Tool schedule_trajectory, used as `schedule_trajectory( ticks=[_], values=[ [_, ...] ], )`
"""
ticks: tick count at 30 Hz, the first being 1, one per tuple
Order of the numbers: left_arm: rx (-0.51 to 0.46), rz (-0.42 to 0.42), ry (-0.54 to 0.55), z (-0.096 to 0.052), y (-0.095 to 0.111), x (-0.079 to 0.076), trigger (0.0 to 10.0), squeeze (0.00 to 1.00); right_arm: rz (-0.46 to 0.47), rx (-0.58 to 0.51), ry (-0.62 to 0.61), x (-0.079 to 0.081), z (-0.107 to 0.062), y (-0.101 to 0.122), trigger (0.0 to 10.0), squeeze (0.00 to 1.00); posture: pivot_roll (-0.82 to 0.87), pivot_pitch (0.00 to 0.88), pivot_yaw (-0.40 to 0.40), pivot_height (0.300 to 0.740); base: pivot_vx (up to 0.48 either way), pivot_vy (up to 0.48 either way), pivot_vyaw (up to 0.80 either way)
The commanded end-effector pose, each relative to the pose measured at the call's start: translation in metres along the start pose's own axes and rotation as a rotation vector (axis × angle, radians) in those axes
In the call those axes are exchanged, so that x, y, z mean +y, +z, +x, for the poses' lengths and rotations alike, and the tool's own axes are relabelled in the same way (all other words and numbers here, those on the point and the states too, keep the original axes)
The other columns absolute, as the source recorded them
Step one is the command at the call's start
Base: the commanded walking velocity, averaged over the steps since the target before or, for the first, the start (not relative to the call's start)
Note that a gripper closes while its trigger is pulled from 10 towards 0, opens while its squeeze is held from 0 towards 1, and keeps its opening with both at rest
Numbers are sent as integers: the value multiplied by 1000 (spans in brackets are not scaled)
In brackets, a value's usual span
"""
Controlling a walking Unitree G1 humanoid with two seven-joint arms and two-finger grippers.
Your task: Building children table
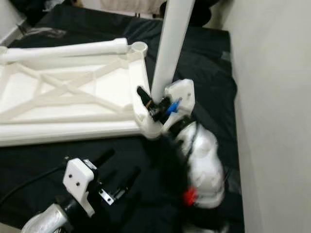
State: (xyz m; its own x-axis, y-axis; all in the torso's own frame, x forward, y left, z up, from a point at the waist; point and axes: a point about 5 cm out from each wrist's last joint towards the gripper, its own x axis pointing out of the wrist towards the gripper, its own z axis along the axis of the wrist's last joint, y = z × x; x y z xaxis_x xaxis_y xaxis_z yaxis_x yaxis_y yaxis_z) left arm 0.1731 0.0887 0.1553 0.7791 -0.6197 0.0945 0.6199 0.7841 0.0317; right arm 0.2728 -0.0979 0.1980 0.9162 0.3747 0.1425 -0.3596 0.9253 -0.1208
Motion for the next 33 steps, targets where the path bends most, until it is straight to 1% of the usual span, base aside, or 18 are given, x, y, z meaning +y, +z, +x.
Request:
schedule_trajectory(
  ticks=[1, 2, 3, 4, 5, 8, 9, 11, 12, 13, 16, 20, 21, 23, 24, 26, 27, 33],
  values=[
    [15, -11, 0, 0, -5, 2, 10000, 0, 0, 286, 5, 8, -11, -58, 0, 0, 67, 164, -24, 740, 0, 0, 0],
    [18, -8, 4, 3, -8, 6, 10000, 0, 41, 286, 6, 9, -5, -58, 0, 0, 51, 128, -28, 740, 0, 0, 0],
    [18, -6, 10, 6, -10, 10, 10000, 0, 72, 281, 2, 6, 3, -57, 1294, 0, 54, 112, -24, 740, 0, 0, 0],
    [18, -6, 10, 6, -10, 10, 10000, 0, 72, 281, 2, 6, 3, -57, 1294, 0, 54, 112, -24, 740, 0, 0, 0],
    [17, 0, 18, 9, -12, 14, 10000, 0, 92, 288, 11, 6, 8, -56, 10000, 0, 46, 104, -14, 740, 0, 0, 0],
    [14, 11, 41, 12, -13, 20, 10000, 0, 90, 266, 81, 6, 15, -51, 10000, 0, 45, 97, -8, 740, 0, 0, 0],
    [13, 12, 44, 13, -14, 21, 10000, 0, 107, 220, 155, 4, 18, -42, 10000, 635, 46, 98, -6, 740, 0, 0, 0],
    [14, 11, 45, 13, -14, 22, 10000, 0, 118, 185, 205, 3, 19, -35, 10000, 635, 46, 98, -6, 740, 0, 0, 0],
    [13, 9, 42, 13, -13, 21, 10000, 0, 138, 135, 312, 0, 20, -23, 10000, 1000, 51, 112, -2, 740, 0, 0, 0],
    [13, 9, 42, 13, -13, 21, 10000, 0, 138, 135, 312, 0, 20, -23, 10000, 1000, 51, 112, -2, 740, 0, 0, 0],
    [10, 2, 32, 11, -11, 16, 10000, 0, 43, 41, 602, -24, 21, 5, 10000, 1000, 66, 137, -8, 740, 0, 0, 0],
    [6, 1, 27, 9, -9, 11, 10000, 0, -32, 18, 687, -43, 32, 20, 10000, 949, 83, 163, -11, 740, 0, 0, 0],
    [3, 2, 24, 7, -8, 9, 10000, 0, -53, 6, 720, -53, 44, 29, 10000, 0, 94, 177, -16, 740, 0, 0, 0],
    [0, 2, 22, 6, -7, 7, 10000, 0, -64, -4, 740, -59, 50, 36, 10000, 0, 96, 179, -17, 740, 0, 0, 0],
    [-2, 2, 20, 5, -6, 5, 10000, 0, -76, -14, 758, -63, 57, 43, 8275, 0, 104, 188, -20, 740, 0, 0, 0],
    [-2, 2, 20, 5, -6, 5, 10000, 0, -76, -14, 758, -63, 57, 43, 8275, 0, 104, 188, -20, 740, 0, 0, 0],
    [-4, 2, 20, 4, -5, 3, 10000, 0, -72, -18, 799, -67, 60, 49, 0, 0, 106, 195, -22, 740, 0, 0, 0],
    [-7, -1, 23, 1, -3, 0, 10000, 0, -75, -11, 822, -78, 61, 55, 0, 0, 99, 209, -30, 740, 0, 0, 0]
  ],
)
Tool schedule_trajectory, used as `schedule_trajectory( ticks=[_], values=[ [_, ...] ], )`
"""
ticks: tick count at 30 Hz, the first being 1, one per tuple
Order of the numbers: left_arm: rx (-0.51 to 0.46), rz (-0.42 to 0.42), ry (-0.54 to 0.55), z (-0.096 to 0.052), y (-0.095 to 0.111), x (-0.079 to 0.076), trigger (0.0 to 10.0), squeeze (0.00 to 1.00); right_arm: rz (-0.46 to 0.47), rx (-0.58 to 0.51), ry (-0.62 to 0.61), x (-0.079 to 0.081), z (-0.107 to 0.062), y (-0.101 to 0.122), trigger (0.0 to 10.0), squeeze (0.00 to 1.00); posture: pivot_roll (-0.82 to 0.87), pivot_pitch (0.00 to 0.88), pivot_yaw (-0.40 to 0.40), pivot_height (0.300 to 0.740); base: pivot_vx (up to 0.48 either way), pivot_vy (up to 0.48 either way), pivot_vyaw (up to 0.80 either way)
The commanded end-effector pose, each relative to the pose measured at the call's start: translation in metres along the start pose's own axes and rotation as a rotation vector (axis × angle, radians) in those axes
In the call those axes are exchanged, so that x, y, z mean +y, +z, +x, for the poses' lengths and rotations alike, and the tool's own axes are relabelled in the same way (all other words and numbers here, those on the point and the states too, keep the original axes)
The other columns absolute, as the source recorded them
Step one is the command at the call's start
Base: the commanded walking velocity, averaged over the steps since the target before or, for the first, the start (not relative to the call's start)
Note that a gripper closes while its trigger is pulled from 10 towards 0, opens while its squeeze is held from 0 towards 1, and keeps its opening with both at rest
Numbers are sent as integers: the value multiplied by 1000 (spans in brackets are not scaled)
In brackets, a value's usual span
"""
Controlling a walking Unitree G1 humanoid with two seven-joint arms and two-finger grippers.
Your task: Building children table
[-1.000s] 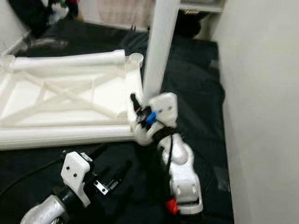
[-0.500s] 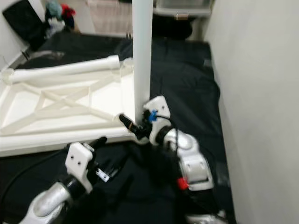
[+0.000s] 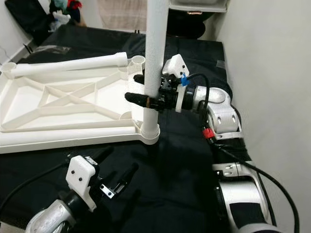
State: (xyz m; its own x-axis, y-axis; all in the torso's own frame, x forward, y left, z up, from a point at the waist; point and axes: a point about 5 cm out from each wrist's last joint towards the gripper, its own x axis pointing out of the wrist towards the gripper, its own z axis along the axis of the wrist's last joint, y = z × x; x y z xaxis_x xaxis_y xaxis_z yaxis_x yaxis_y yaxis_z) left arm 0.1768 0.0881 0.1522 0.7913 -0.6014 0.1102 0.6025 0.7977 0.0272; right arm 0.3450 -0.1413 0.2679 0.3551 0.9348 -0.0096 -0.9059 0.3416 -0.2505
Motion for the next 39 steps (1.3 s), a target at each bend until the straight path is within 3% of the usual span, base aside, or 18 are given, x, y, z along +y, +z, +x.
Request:
schedule_trajectory(
  ticks=[1, 3, 4, 5, 8, 11, 15, 16, 18, 19, 20, 21, 27, 28, 29, 31, 35, 39],
  values=[
    [7, 0, 0, -3, 1, -2, 10000, 0, 35, 23, -140, 4, 4, -8, 0, 0, 91, 215, -44, 740, 0, 0, 0],
    [7, 0, 2, -4, 1, -1, 10000, 0, 77, 107, -506, 27, 15, -32, 0, 0, 86, 213, -40, 740, 0, 0, 0],
    [7, 0, 2, -4, 1, -1, 10000, 0, 77, 107, -506, 27, 15, -32, 0, 0, 86, 213, -40, 740, 0, 0, 0],
    [8, 1, 2, -4, 1, 0, 10000, 0, 128, 191, -773, 41, 9, -48, 0, 0, 81, 208, -38, 740, 0, 0, 0],
    [9, 4, 1, -3, 1, 2, 10000, 0, 230, 287, -1021, 68, 2, -72, 0, 0, 81, 206, -36, 740, 0, 0, 0],
    [13, 4, 1, -1, -1, 5, 10000, 0, 287, 298, -1047, 87, 16, -86, 0, 0, 63, 181, -21, 740, 0, 0, 0],
    [18, 4, 0, 0, -4, 7, 10000, 0, 301, 253, -975, 83, 38, -81, 353, 0, 64, 168, -16, 740, 0, 0, 0],
    [20, 4, -1, 1, -4, 7, 10000, 0, 293, 239, -922, 77, 44, -77, 10000, 0, 66, 164, -14, 740, 0, 0, 0],
    [21, 6, -2, 1, -5, 8, 10000, 0, 297, 173, -810, 67, 49, -68, 10000, 0, 70, 162, -14, 740, 0, 0, 0],
    [20, 7, -2, 2, -4, 7, 10000, 0, 275, 73, -637, 55, 49, -54, 10000, 624, 78, 166, -20, 740, 0, 0, 0],
    [20, 7, -2, 2, -4, 7, 10000, 0, 275, 73, -637, 55, 49, -54, 10000, 624, 78, 166, -20, 740, 0, 0, 0],
    [19, 8, -1, 2, -4, 6, 10000, 0, 236, -14, -366, 49, 46, -36, 10000, 1000, 79, 174, -25, 740, 0, 0, 0],
    [13, 8, 2, -1, 0, 2, 10000, 0, 76, 33, -78, 25, 20, -17, 10000, 1000, 91, 185, -26, 740, 0, 0, 0],
    [12, 7, 3, -2, 0, 2, 10000, 0, 72, 43, -48, 18, 16, -15, 10000, 0, 94, 192, -25, 740, 0, 0, 0],
    [12, 7, 3, -2, 0, 2, 10000, 0, 72, 43, -48, 18, 16, -15, 10000, 0, 94, 192, -25, 740, 0, 0, 0],
    [12, 5, 4, -3, 1, 1, 10000, 0, 68, 29, -64, 10, 16, -8, 314, 0, 98, 197, -24, 740, 0, 0, 0],
    [11, 3, 5, -3, 2, 0, 10000, 0, 63, -6, -105, 15, 21, -3, 0, 0, 98, 210, -34, 740, 0, 0, 0],
    [12, 6, 7, -3, 1, 1, 10000, 0, 67, 56, -376, 23, 29, -16, 0, 0, 100, 193, -48, 740, 0, 0, 0]
  ],
)
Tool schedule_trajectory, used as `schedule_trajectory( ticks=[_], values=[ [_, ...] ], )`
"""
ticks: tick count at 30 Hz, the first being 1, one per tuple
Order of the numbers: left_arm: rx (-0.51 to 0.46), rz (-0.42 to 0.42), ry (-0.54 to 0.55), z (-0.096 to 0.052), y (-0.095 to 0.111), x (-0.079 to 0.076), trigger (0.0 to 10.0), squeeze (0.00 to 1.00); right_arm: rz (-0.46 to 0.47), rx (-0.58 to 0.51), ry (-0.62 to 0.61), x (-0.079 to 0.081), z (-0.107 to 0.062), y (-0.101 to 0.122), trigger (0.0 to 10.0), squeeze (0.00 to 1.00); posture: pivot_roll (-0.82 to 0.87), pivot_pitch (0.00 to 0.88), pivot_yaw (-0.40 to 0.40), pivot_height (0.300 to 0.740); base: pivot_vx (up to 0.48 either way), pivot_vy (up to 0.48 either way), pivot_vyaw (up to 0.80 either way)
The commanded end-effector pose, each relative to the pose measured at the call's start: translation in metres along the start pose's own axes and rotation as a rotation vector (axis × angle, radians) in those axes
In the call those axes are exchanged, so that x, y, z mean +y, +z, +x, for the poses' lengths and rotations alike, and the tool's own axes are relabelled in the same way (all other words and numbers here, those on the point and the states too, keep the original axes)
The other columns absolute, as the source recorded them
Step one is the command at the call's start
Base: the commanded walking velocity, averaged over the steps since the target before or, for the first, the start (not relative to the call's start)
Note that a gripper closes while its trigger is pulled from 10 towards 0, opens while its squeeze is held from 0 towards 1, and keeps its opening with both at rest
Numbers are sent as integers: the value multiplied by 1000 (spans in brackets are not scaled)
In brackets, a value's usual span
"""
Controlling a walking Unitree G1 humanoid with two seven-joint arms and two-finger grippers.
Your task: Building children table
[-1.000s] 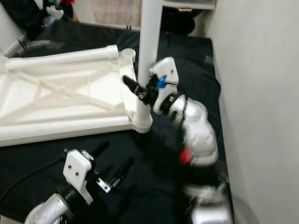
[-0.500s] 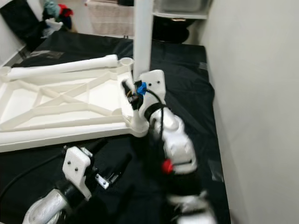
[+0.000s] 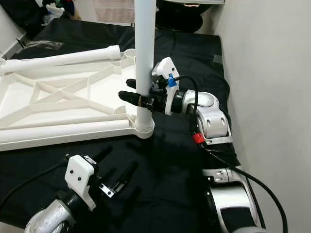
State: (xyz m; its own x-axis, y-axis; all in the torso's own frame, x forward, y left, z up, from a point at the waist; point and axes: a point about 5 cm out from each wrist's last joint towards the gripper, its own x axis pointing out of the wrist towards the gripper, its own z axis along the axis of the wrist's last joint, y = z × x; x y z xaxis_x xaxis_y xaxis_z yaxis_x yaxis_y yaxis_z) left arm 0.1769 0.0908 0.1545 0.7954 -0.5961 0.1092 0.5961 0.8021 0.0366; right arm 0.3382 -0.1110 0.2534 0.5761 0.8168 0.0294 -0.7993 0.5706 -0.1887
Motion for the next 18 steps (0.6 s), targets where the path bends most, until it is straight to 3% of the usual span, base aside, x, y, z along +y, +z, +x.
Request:
schedule_trajectory(
  ticks=[1, 2, 3, 4, 5, 6, 7, 8, 10, 11, 12, 13, 14, 15, 16, 17, 18],
  values=[
    [11, -4, 0, -2, -2, -2, 10000, 0, 3, 35, -124, 3, 2, -6, 0, 0, 100, 193, -48, 740, 0, 0, 0],
    [13, -2, 1, -3, -3, 0, 10000, 0, 21, 67, -394, 5, -1, -17, 0, 0, 92, 185, -47, 740, 0, 0, 0],
    [13, -2, 1, -3, -3, 0, 10000, 0, 21, 67, -394, 5, -1, -17, 0, 0, 92, 185, -47, 740, 0, 0, 0],
    [16, 0, 2, -3, -4, 1, 10000, 0, 68, 157, -623, 21, -18, -42, 0, 0, 92, 174, -46, 740, 0, 0, 0],
    [16, 0, 2, -3, -4, 1, 10000, 0, 68, 157, -623, 21, -18, -42, 0, 0, 92, 174, -46, 740, 0, 0, 0],
    [24, 5, 3, -3, -7, 4, 10000, 0, 206, 301, -798, 54, -36, -76, 4510, 0, 85, 159, -24, 740, 0, 0, 0],
    [24, 5, 3, -3, -7, 4, 10000, 0, 206, 301, -798, 54, -36, -76, 4510, 0, 85, 159, -24, 740, 0, 0, 0],
    [27, 8, 3, -3, -8, 5, 10000, 0, 240, 288, -758, 61, -32, -76, 10000, 0, 82, 155, -21, 740, 0, 0, 0],
    [30, 9, 4, -3, -9, 6, 10000, 0, 246, 271, -706, 61, -25, -72, 10000, 0, 76, 144, -14, 740, 0, 0, 0],
    [32, 9, 4, -3, -10, 7, 10000, 0, 248, 248, -635, 57, -18, -66, 10000, 0, 76, 140, -13, 740, 0, 0, 0],
    [33, 9, 4, -2, -10, 7, 10000, 0, 269, 168, -483, 49, -5, -55, 10000, 0, 81, 143, -12, 740, 0, 0, 0],
    [33, 9, 4, -2, -10, 7, 10000, 0, 269, 168, -483, 49, -5, -55, 10000, 0, 81, 143, -12, 740, 0, 0, 0],
    [34, 9, 0, -1, -10, 7, 10000, 0, 264, 99, -335, 43, 3, -42, 10000, 0, 83, 152, -9, 740, 0, 0, 0],
    [35, 8, -2, 0, -9, 7, 10000, 0, 228, 49, -250, 34, 6, -32, 10000, 118, 84, 153, -11, 740, 0, 0, 0],
    [34, 8, -4, 0, -9, 6, 10000, 0, 156, 7, -46, 31, 7, -20, 10000, 1000, 92, 160, -14, 740, 0, 0, 0],
    [33, 7, -5, 0, -8, 5, 10000, 0, 60, -8, 49, 26, 3, -13, 10000, 1000, 102, 162, -13, 740, 0, 0, 0],
    [31, 8, -2, -2, -7, 4, 10000, 0, 33, -10, 160, 19, -3, -4, 10000, 1000, 108, 175, -14, 740, 0, 0, 0]
  ],
)
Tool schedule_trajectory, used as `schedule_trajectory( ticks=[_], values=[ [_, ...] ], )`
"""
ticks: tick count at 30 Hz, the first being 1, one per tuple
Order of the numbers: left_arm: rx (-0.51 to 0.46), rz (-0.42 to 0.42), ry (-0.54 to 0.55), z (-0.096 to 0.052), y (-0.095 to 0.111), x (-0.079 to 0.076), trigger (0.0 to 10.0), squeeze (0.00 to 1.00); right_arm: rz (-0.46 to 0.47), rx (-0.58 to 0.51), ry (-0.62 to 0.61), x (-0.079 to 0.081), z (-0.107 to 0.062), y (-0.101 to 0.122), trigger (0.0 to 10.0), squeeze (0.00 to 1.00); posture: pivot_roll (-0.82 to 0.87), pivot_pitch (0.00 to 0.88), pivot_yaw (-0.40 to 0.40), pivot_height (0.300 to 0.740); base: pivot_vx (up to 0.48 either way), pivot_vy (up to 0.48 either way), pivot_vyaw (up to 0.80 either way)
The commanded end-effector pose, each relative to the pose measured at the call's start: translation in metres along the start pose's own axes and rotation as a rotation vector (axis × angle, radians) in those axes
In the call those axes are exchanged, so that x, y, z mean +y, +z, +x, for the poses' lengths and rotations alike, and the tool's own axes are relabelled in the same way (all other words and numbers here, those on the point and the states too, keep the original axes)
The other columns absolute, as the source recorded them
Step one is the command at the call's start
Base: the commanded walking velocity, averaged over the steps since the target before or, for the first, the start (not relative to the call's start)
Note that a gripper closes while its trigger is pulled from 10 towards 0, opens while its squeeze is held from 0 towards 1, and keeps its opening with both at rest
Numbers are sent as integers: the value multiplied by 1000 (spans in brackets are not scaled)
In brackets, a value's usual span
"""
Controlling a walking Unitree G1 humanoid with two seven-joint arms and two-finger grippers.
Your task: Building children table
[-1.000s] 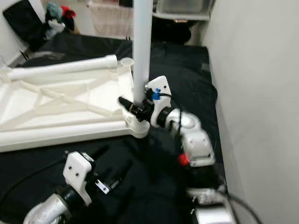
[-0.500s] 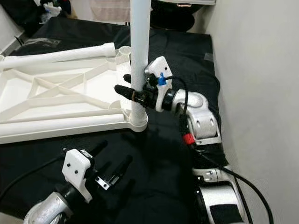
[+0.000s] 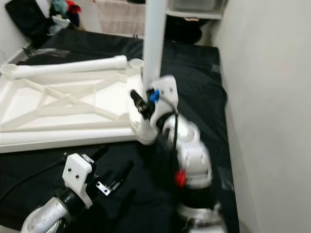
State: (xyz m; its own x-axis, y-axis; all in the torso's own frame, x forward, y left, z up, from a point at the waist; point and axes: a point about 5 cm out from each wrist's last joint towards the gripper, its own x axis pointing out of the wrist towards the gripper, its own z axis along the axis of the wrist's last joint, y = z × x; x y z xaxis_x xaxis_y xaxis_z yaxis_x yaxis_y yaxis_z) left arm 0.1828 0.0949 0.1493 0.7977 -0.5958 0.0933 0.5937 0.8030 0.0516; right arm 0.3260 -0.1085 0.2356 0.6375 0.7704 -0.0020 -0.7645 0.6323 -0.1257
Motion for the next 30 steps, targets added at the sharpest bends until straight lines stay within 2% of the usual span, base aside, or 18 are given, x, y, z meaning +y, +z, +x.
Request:
schedule_trajectory(
  ticks=[1, 2, 3, 6, 8, 9, 10, 11, 15, 16, 22, 23, 24, 25, 27, 28, 29, 30],
  values=[
    [15, -8, -3, -3, -1, -2, 10000, 0, -33, -47, 232, 6, 2, 11, 10000, 1000, 108, 175, -14, 740, 0, 0, 0],
    [14, -7, -1, -4, 0, -3, 10000, 0, -41, -47, 297, 2, -2, 17, 10000, 1000, 109, 177, -13, 740, 0, 0, 0],
    [10, -7, 1, -7, 3, -4, 10000, 0, -59, -19, 371, -15, -9, 25, 10000, 0, 117, 200, -12, 740, 0, 0, 0],
    [7, -12, -5, -9, 7, -5, 10000, 0, -75, -26, 355, -29, -11, 34, 10000, 0, 123, 224, -10, 740, 0, 0, 0],
    [6, -13, -7, -10, 8, -6, 10000, 0, -77, -31, 343, -31, -10, 36, 10000, 0, 123, 224, -10, 740, 0, 0, 0],
    [6, -15, -9, -11, 9, -6, 10000, 0, -77, -55, 337, -33, -10, 41, 4078, 0, 116, 237, -6, 740, 0, 0, 0],
    [6, -15, -9, -11, 9, -6, 10000, 0, -77, -55, 337, -33, -10, 41, 4078, 0, 116, 237, -6, 740, 0, 0, 0],
    [6, -16, -11, -11, 9, -6, 10000, 0, -82, -77, 348, -32, -12, 43, 0, 0, 116, 234, -9, 740, 0, 0, 0],
    [10, -18, -12, -11, 7, -6, 10000, 0, -74, -65, 272, -21, -16, 39, 0, 0, 119, 212, -26, 740, 0, 0, 0],
    [14, -17, -10, -10, 3, -5, 10000, 0, -82, 21, 161, -3, -17, 22, 0, 0, 113, 185, -43, 740, 0, 0, 0],
    [17, -16, -8, -9, 2, -4, 10000, 0, -91, 61, 102, 6, -18, 14, 0, 0, 113, 185, -43, 740, 0, 0, 0],
    [19, -12, -4, -7, -1, -2, 10000, 0, 4, 121, -255, 9, -19, -6, 0, 0, 67, 138, -39, 740, 0, 0, 0],
    [19, -12, -4, -7, -1, -2, 10000, 0, 4, 121, -255, 9, -19, -6, 0, 0, 67, 138, -39, 740, 0, 0, 0],
    [22, -9, -3, -3, -6, 1, 10000, 0, 89, 168, -415, 21, -13, -23, 10000, 0, 44, 103, -12, 740, 0, 0, 0],
    [22, -9, -3, -3, -6, 1, 10000, 0, 89, 168, -415, 21, -13, -23, 10000, 0, 44, 103, -12, 740, 0, 0, 0],
    [24, -7, -3, 0, -9, 4, 10000, 0, 134, 182, -471, 20, -5, -28, 10000, 0, 50, 99, -12, 740, 0, 0, 0],
    [24, -8, -3, 2, -10, 5, 10000, 0, 142, 199, -500, 8, 0, -29, 10000, 0, 59, 103, -18, 740, 0, 0, 0],
    [24, -8, -3, 2, -10, 5, 10000, 0, 142, 199, -500, 8, 0, -29, 10000, 0, 59, 103, -18, 740, 0, 0, 0]
  ],
)
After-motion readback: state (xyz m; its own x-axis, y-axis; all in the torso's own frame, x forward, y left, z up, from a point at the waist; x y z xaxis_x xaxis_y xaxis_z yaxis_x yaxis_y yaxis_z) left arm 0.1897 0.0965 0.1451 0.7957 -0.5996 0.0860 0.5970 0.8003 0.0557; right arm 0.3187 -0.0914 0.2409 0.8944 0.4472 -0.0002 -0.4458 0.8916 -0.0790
